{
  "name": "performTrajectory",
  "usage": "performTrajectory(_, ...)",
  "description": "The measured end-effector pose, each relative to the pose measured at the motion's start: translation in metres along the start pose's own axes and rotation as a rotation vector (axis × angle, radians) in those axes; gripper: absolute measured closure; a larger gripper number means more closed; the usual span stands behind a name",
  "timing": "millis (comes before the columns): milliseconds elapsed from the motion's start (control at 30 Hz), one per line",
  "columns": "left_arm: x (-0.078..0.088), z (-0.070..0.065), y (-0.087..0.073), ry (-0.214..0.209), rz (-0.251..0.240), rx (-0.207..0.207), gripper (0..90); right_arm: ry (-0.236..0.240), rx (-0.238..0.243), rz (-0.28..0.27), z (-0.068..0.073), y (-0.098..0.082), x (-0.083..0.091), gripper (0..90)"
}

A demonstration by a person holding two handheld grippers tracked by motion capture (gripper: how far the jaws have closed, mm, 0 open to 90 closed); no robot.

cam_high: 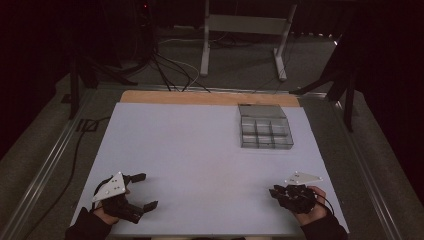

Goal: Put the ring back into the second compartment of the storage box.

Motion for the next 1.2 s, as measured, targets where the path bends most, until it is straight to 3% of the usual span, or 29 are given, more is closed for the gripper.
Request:
performTrajectory(600, 0.003, -0.002, 0.001, -0.001, -0.009, 0.001, 0.3, -0.003, 0.029, -0.023, 0.004, 0.026, 0.009, 72.3)
performTrajectory(1200, 0.004, -0.001, 0.001, 0.002, -0.009, 0.001, 0.3, 0.002, 0.027, -0.021, 0.0, 0.039, 0.001, 72.3)
Point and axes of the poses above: each handheld gripper's, and its own axes: x roughly backward along the jaws, y roughly out of its top, z roughly to its left, the point moved 5 cm from there along -x, roughly forward along the jaws, and after that the axes turned 3 degrees about x, right-handed, at the moved point
